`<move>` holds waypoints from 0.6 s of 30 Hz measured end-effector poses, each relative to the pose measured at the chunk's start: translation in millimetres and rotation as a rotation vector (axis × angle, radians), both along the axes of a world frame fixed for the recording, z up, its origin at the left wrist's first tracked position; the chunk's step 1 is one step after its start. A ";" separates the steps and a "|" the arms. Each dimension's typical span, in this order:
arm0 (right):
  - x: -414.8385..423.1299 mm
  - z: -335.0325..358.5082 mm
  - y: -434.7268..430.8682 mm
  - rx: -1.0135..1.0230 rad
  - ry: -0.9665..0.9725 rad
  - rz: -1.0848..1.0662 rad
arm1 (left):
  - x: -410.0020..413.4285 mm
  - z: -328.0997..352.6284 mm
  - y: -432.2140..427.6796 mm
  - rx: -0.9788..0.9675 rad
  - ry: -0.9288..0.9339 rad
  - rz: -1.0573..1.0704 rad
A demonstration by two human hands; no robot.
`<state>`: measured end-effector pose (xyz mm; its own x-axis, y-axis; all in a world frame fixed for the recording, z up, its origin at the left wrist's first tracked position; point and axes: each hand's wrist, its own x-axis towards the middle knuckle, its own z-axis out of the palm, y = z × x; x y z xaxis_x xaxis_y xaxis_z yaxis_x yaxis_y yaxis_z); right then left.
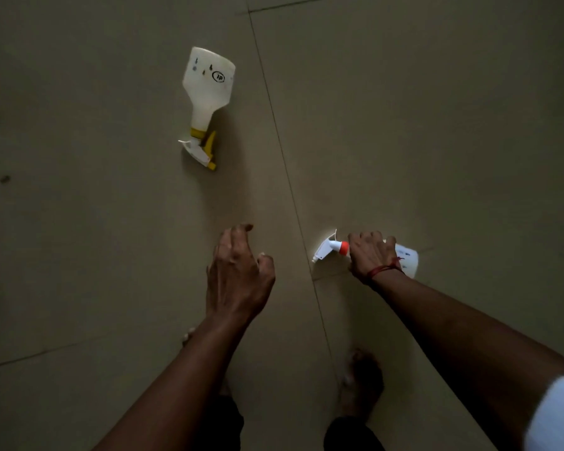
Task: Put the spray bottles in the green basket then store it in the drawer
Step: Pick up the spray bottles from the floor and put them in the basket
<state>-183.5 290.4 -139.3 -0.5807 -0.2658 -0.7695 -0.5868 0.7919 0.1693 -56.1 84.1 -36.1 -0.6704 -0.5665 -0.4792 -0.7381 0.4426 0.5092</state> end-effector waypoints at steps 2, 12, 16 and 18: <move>-1.2 -11.1 -0.1 -0.001 0.017 -0.003 | 3.6 -4.1 -1.6 -0.013 0.003 0.003; 9.5 32.0 -24.6 -0.355 0.047 -0.348 | 4.5 29.4 -13.7 -0.034 0.017 0.053; 9.4 123.4 -64.9 -0.710 -0.089 -0.881 | 5.6 90.6 -27.5 -0.050 0.052 0.151; 12.3 175.0 -83.1 -0.838 -0.235 -1.078 | 8.5 124.5 -35.1 -0.061 0.070 0.197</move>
